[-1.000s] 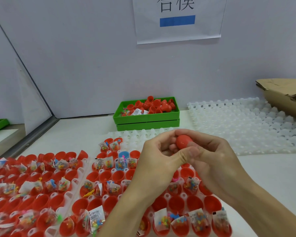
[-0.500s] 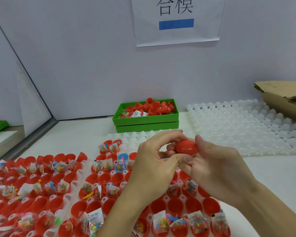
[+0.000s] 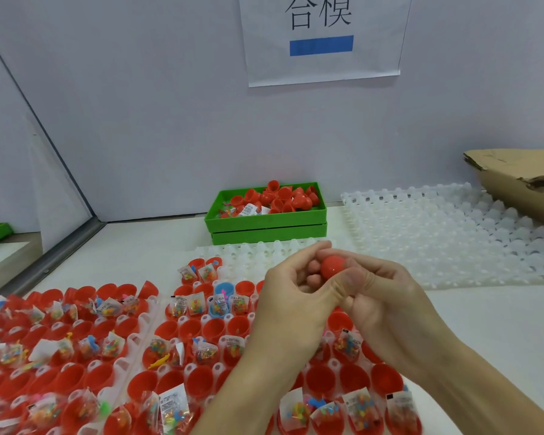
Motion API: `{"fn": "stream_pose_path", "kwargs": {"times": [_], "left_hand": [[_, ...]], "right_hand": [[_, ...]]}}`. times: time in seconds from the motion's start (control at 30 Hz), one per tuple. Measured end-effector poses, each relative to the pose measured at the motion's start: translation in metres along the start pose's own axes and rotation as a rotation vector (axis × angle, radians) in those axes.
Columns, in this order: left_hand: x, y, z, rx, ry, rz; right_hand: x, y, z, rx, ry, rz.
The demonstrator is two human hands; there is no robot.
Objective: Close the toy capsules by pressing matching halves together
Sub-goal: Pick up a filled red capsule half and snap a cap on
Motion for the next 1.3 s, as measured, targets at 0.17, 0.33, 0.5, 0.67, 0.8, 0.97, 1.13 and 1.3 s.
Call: {"fn": "stream_pose_path", "kwargs": {"times": [0.17,0.33,0.5,0.67,0.8,0.97,1.13,1.3], "left_hand": [[-0.004,-0.018,-0.007,0.037,0.027,-0.144],[-0.007,-0.024,-0.01,0.049,0.021,-0.201],[-0.008,-0.023,-0.01,0.061,0.016,-0.217],[-0.006,-0.022,-0.009,0.05,0.018,-0.2],[-0.002,-0.013,-0.006,0.091,0.054,-0.118],[0.0,-0.021,-0.002,0.292,0.138,-0.193],[-0.001,-0.026,0.001,0.403,0.053,-0.249],[-0.001,-0.024,0.005,0.539,-0.059,-0.279]], "right_hand": [[-0.001,0.005,0.004,-0.069,-0.073,0.072],[-0.002,0.008,0.003,-0.142,-0.089,0.108],[-0.003,0.007,0.002,-0.146,-0.095,0.123],[-0.002,0.007,0.003,-0.139,-0.093,0.094],[0.0,0.006,-0.004,-0.067,0.016,-0.005],[-0.002,-0.006,-0.005,0.014,0.079,-0.151],[-0.002,-0.018,-0.007,0.091,0.037,-0.225],[-0.004,-0.029,0.0,0.121,-0.094,-0.294]]}}
Point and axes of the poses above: each hand's wrist, its own x-axis towards the middle knuckle, its own z-axis out of the back of the hand, y = z × x, the point moved 9 cm from there along x, towards the middle knuckle, and after that the axes turned 6 degrees about y, right-handed, at the moved point
